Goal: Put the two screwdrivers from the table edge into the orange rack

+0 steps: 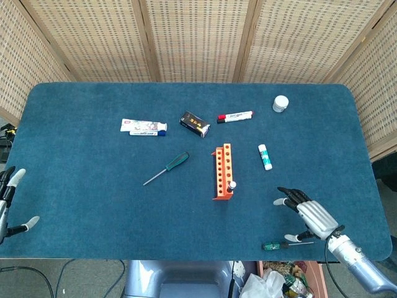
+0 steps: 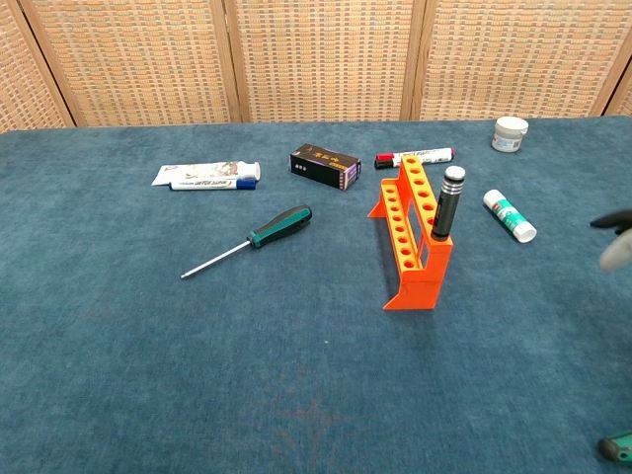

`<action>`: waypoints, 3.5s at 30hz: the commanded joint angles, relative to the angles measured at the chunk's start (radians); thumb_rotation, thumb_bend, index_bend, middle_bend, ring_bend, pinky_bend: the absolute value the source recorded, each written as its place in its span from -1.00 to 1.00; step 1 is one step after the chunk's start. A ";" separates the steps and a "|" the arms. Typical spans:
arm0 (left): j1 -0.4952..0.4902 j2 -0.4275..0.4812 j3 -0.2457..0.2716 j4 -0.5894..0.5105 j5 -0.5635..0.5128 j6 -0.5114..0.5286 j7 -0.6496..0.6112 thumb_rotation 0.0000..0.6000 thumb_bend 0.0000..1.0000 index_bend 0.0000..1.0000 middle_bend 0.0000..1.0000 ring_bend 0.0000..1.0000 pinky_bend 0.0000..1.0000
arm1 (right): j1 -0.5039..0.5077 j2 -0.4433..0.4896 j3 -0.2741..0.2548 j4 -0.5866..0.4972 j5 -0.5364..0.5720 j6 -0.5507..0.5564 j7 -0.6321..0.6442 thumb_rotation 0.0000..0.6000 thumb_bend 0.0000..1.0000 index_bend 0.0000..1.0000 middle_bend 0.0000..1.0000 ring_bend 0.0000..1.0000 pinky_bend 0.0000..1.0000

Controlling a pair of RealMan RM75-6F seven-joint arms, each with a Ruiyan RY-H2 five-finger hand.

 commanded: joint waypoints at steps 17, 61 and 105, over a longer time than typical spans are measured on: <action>-0.003 -0.002 -0.007 0.003 -0.020 -0.013 0.004 1.00 -1.00 -1.00 -1.00 -1.00 -1.00 | -0.019 -0.129 -0.023 0.021 -0.048 -0.070 -0.239 1.00 -0.62 -0.23 -1.00 -1.00 -1.00; -0.008 -0.013 -0.010 0.002 -0.032 -0.025 0.026 1.00 -1.00 -1.00 -1.00 -1.00 -1.00 | -0.090 -0.231 -0.028 0.170 -0.002 -0.058 -0.294 1.00 -0.38 0.07 -1.00 -1.00 -1.00; -0.017 -0.011 -0.015 -0.005 -0.044 -0.040 0.034 1.00 -1.00 -1.00 -1.00 -1.00 -1.00 | 0.195 -0.069 0.454 -0.006 0.358 -0.254 0.591 1.00 -0.22 0.29 -1.00 -1.00 -1.00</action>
